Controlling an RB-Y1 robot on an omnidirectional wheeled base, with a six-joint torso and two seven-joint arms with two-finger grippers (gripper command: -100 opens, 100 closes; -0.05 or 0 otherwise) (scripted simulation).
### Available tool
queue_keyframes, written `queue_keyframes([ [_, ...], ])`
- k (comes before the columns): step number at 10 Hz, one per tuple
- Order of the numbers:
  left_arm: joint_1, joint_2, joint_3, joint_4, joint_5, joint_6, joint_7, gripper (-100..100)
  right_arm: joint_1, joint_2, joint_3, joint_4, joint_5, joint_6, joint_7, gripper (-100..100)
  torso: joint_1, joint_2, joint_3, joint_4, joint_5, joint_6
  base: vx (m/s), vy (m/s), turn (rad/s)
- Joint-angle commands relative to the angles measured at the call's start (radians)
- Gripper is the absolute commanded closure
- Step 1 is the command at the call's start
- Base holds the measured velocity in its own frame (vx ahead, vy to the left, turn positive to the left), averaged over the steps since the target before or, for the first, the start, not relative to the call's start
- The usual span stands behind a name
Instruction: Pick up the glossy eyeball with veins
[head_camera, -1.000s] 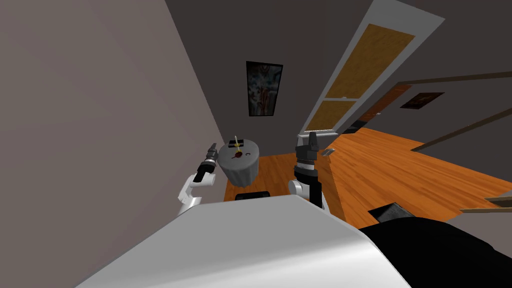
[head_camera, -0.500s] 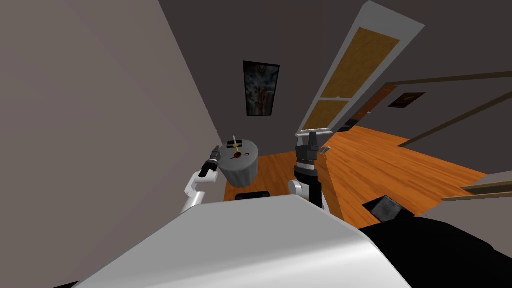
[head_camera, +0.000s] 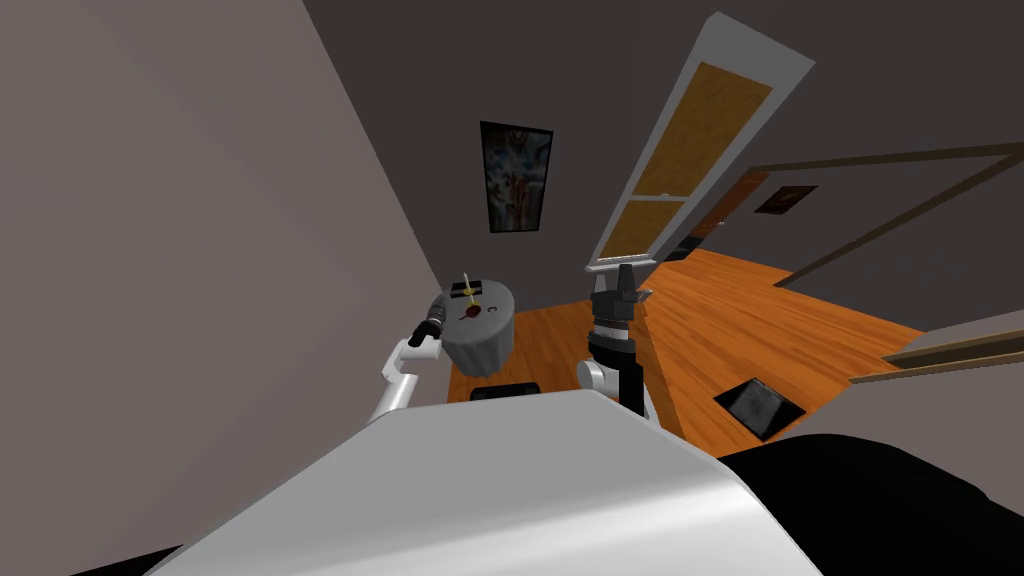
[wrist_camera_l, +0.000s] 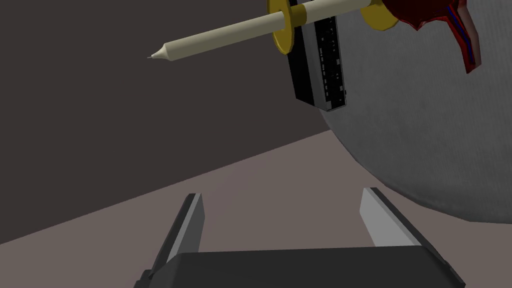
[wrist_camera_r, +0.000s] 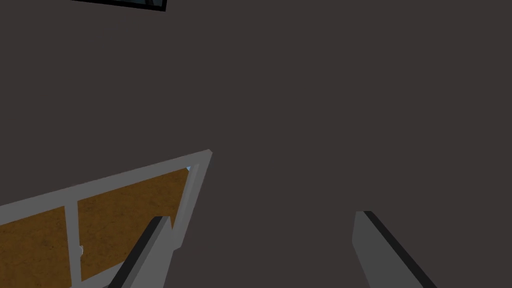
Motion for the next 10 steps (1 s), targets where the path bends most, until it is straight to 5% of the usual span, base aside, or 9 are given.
queue_keyframes([
  [1, -0.024, 0.001, -0.005, 0.05, 0.007, 0.043, -0.004, -100, 0.0, 0.0, 0.0, 0.0, 0.0, 0.0, 0.0, 0, 0.0, 0.0, 0.0, 0.0, 0.0, 0.0, 0.001, 0.028, -0.071],
  [10, -0.173, -0.006, -0.029, 0.318, 0.037, 0.236, -0.023, -100, 0.0, 0.0, 0.0, 0.0, 0.0, 0.0, 0.0, 0, -0.001, -0.001, -0.001, 0.0, 0.0, 0.0, 0.009, 0.026, -0.09],
])
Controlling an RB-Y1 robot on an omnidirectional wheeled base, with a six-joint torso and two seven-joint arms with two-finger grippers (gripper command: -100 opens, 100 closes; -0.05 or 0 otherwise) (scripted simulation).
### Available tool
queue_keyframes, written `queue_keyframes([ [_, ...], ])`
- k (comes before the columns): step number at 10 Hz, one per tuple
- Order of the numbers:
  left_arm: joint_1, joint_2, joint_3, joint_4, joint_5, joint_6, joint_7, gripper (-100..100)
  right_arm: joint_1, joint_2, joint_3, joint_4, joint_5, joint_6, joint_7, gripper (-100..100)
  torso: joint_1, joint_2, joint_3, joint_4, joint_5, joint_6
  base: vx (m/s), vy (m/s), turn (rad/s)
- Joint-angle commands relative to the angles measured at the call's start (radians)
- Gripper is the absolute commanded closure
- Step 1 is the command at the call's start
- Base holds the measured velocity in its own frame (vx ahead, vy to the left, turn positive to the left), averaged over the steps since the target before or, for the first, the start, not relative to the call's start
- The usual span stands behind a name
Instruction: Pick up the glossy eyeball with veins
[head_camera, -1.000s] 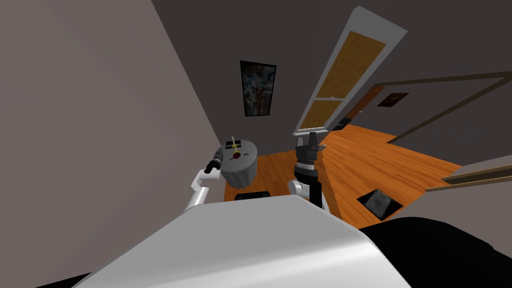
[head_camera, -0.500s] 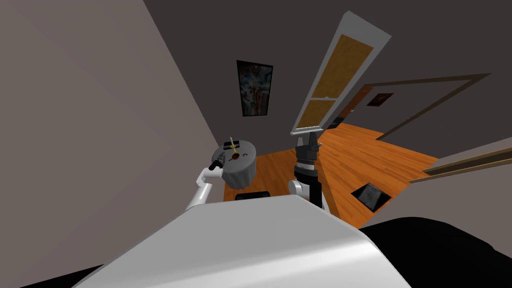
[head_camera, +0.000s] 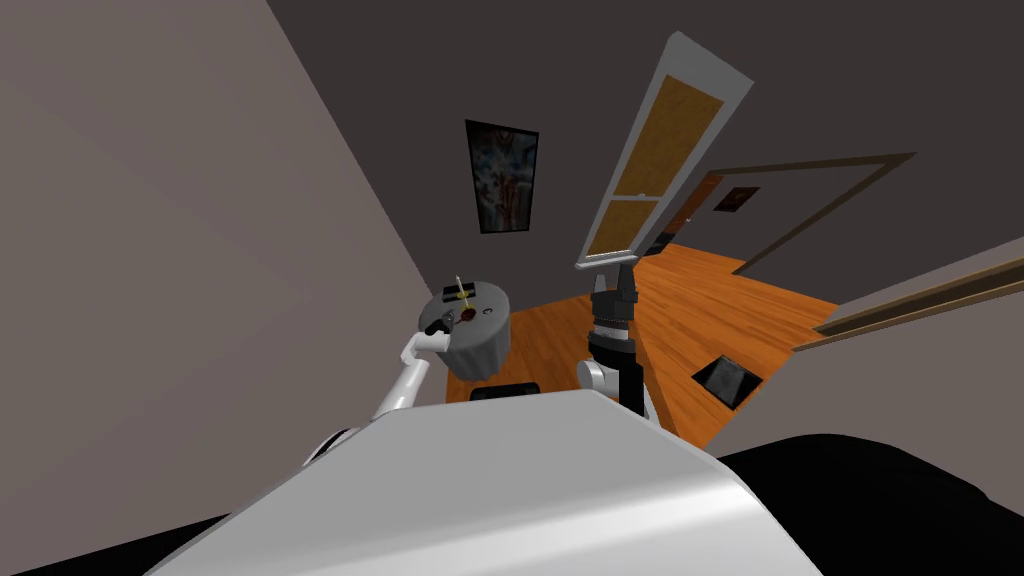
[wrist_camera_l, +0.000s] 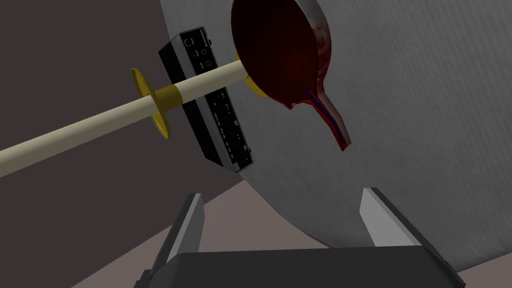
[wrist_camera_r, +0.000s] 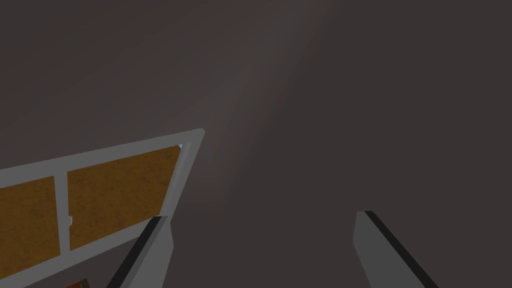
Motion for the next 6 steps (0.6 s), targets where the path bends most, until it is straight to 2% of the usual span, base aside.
queue_keyframes([
  [1, -0.024, -0.007, -0.007, 0.044, 0.001, 0.043, -0.002, -100, 0.0, 0.0, 0.0, 0.0, 0.0, 0.0, 0.0, 0, 0.0, 0.0, 0.0, 0.0, 0.0, 0.0, 0.036, 0.024, -0.096],
  [3, -0.054, -0.006, -0.015, 0.102, 0.011, 0.078, -0.004, -100, 0.0, 0.0, 0.0, 0.0, 0.0, 0.0, 0.0, 0, 0.0, -0.001, -0.001, 0.0, 0.0, 0.0, 0.05, 0.018, -0.098],
  [4, -0.054, -0.006, -0.015, 0.102, 0.011, 0.078, -0.004, -100, 0.0, 0.0, 0.0, 0.0, 0.0, 0.0, 0.0, 0, -0.001, -0.002, -0.001, 0.0, 0.0, 0.0, 0.032, 0.007, -0.031],
  [6, -0.078, -0.005, -0.024, 0.152, 0.022, 0.104, -0.005, -100, 0.0, 0.0, 0.0, 0.0, 0.0, 0.0, 0.0, 0, -0.001, 0.0, 0.0, 0.0, 0.0, 0.0, 0.032, 0.003, -0.067],
])
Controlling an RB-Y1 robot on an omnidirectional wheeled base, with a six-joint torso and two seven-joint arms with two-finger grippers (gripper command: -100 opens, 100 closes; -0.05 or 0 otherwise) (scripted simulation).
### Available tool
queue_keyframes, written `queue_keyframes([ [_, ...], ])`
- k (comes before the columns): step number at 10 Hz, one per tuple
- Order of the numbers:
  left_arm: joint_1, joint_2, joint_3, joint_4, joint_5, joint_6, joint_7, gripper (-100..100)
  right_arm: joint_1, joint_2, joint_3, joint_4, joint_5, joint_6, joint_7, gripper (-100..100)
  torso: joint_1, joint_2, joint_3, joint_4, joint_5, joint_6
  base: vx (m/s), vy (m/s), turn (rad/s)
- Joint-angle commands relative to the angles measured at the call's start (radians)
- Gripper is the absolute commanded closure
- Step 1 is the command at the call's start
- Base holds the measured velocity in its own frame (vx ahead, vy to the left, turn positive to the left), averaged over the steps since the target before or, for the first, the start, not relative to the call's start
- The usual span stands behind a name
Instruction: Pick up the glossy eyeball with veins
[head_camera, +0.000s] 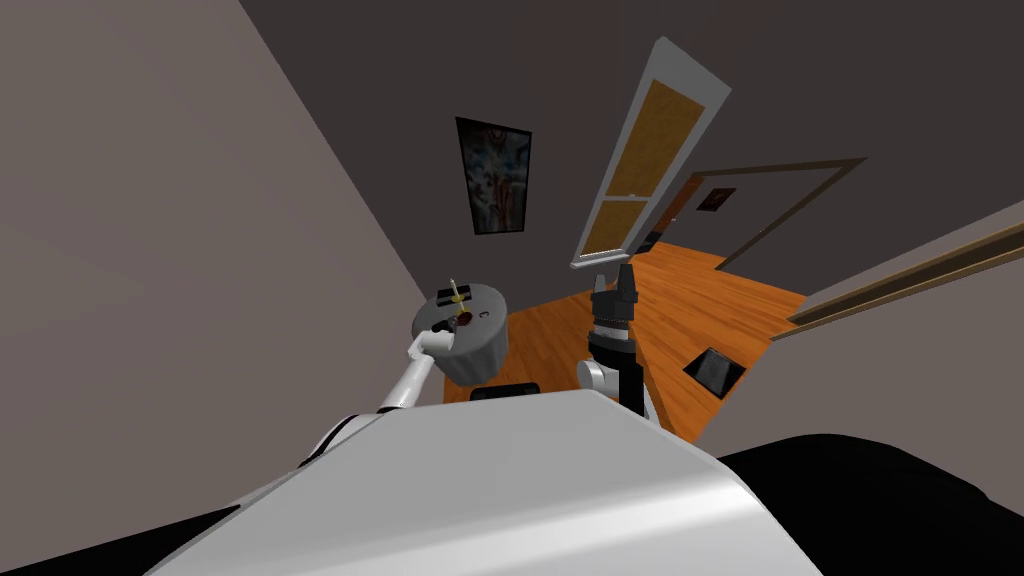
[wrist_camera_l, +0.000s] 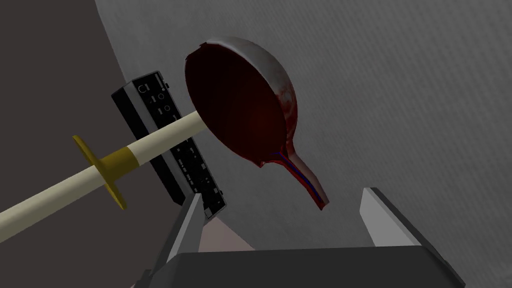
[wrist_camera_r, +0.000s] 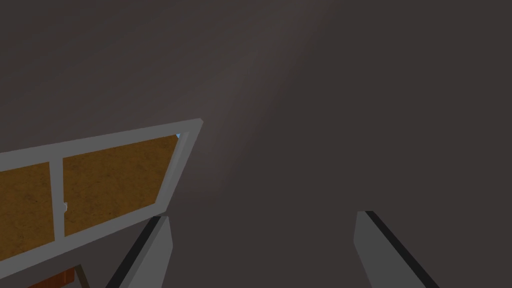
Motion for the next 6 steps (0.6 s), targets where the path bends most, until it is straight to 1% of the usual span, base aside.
queue_keyframes([
  [1, -0.019, 0.001, -0.007, 0.037, 0.009, 0.021, 0.0, -100, 0.0, 0.0, 0.0, 0.0, 0.0, 0.0, 0.0, 0, 0.0, 0.0, 0.0, 0.0, 0.0, 0.0, 0.06, 0.004, -0.085],
  [3, -0.036, 0.004, -0.017, 0.082, 0.021, 0.04, 0.001, -100, 0.0, 0.0, 0.0, 0.0, 0.0, 0.0, 0.0, 0, 0.001, -0.001, -0.001, 0.0, 0.0, 0.0, 0.067, 0.007, -0.081],
  [4, -0.033, 0.005, -0.013, 0.073, 0.02, 0.028, -0.001, -100, 0.0, 0.0, 0.0, 0.0, 0.0, 0.0, 0.0, 0, 0.0, -0.002, -0.001, 0.0, 0.0, 0.0, 0.034, 0.0, -0.014],
  [5, -0.034, 0.005, -0.014, 0.076, 0.021, 0.03, -0.001, 0, 0.0, 0.0, 0.0, 0.0, 0.0, 0.0, 0.0, 0, 0.0, 0.0, 0.0, 0.0, 0.0, 0.0, 0.006, 0.0, 0.003],
  [6, -0.029, 0.003, -0.011, 0.104, 0.018, -0.004, -0.002, -100, 0.0, 0.0, 0.0, 0.0, 0.0, 0.0, 0.0, 0, 0.0, 0.001, 0.001, 0.0, 0.0, 0.0, 0.039, 0.002, -0.01],
])
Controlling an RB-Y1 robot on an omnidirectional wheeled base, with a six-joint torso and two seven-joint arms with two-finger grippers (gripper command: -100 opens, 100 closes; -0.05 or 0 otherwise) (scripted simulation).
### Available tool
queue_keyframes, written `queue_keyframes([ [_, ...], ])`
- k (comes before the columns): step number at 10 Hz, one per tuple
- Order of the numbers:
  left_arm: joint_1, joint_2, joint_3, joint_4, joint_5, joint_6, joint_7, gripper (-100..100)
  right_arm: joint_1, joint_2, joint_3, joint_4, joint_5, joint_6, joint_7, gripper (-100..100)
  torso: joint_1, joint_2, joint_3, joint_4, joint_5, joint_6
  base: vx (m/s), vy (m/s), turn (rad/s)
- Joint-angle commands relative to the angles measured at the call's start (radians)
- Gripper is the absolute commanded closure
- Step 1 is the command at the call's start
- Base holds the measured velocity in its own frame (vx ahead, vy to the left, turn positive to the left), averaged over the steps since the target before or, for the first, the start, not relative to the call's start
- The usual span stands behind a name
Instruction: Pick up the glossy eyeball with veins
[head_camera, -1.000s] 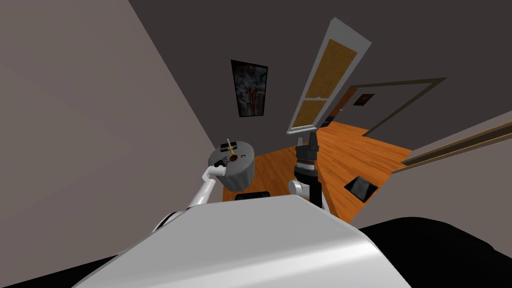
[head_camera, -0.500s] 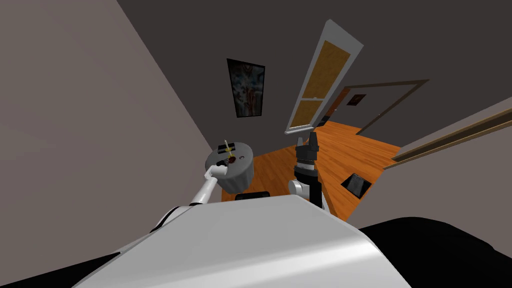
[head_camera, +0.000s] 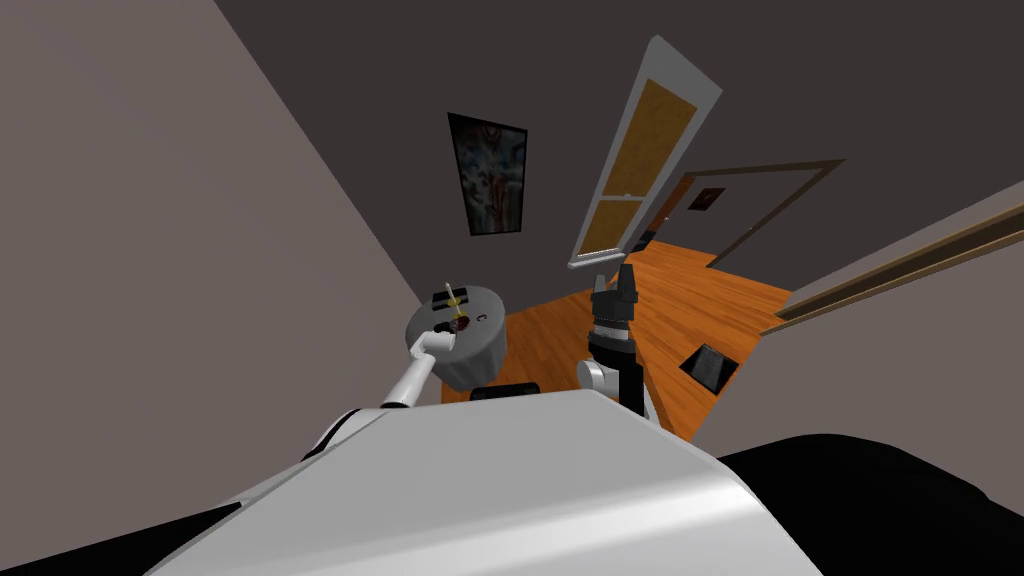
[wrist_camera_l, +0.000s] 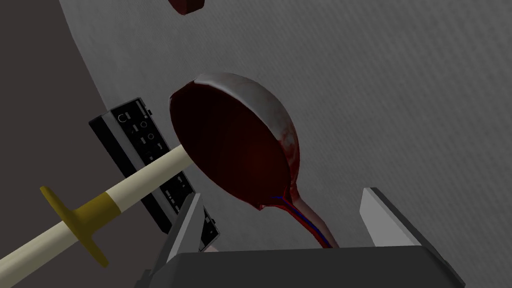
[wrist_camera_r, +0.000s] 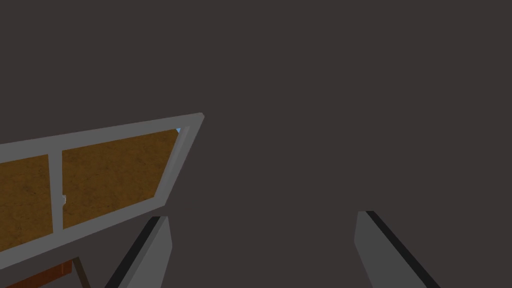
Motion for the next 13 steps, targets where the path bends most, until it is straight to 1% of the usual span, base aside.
queue_keyframes([
  [1, 0.004, -0.002, 0.002, 0.025, -0.003, -0.033, -0.001, -100, 0.0, 0.0, 0.0, 0.0, 0.0, 0.0, 0.0, 0, 0.0, 0.0, 0.0, 0.0, 0.0, 0.0, 0.078, 0.003, -0.006],
  [2, 0.005, -0.003, 0.004, 0.036, -0.004, -0.046, -0.001, -100, 0.0, 0.0, 0.0, 0.0, 0.0, 0.0, 0.0, 0, 0.0, -0.002, -0.001, 0.0, 0.0, 0.0, 0.077, 0.003, -0.003],
  [3, 0.007, -0.002, 0.002, 0.024, -0.002, -0.034, -0.002, -100, 0.0, 0.0, 0.0, 0.0, 0.0, 0.0, 0.0, 0, 0.0, -0.003, -0.002, -0.001, 0.0, 0.0, 0.031, 0.001, 0.0],
  [4, 0.007, -0.002, 0.003, 0.025, -0.002, -0.037, -0.002, 100, 0.0, 0.0, 0.0, 0.0, 0.0, 0.0, 0.0, 0, 0.0, -0.001, 0.0, 0.0, 0.0, 0.0, 0.006, 0.0, 0.0],
  [8, 0.007, -0.002, 0.003, 0.025, -0.001, -0.037, -0.001, 100, 0.0, 0.0, 0.0, 0.0, 0.0, 0.0, 0.0, 0, 0.0, 0.0, 0.0, 0.0, 0.0, 0.001, 0.0, 0.0, 0.0],
  [9, 0.007, -0.002, 0.003, 0.025, -0.001, -0.037, -0.001, 0, 0.0, 0.0, 0.0, 0.0, 0.0, 0.0, 0.0, 0, 0.0, 0.0, 0.0, 0.0, 0.0, 0.001, 0.0, 0.0, 0.0],
  [10, 0.0, 0.0, 0.0, 0.002, 0.0, -0.005, 0.0, 100, 0.0, 0.0, 0.0, 0.0, 0.0, 0.0, 0.0, 0, 0.0, 0.0, 0.0, 0.0, 0.0, 0.001, -0.054, -0.006, 0.004],
  [11, -0.002, 0.001, -0.001, -0.009, 0.001, 0.008, 0.0, 100, 0.0, 0.0, 0.0, 0.0, 0.0, 0.0, 0.0, 0, 0.0, 0.003, 0.001, 0.0, 0.0, 0.001, -0.09, -0.008, 0.002],
  [12, -0.001, 0.002, 0.0, -0.003, 0.003, -0.003, -0.001, 100, 0.0, 0.0, 0.0, 0.0, 0.0, 0.0, 0.0, 0, -0.001, 0.006, 0.003, 0.001, 0.0, 0.001, -0.04, -0.004, -0.001],
  [13, -0.001, 0.002, 0.0, -0.005, 0.003, 0.001, -0.001, 0, 0.0, 0.0, 0.0, 0.0, 0.0, 0.0, 0.0, 0, -0.001, 0.004, 0.002, 0.001, 0.0, 0.001, -0.007, -0.001, 0.001],
])
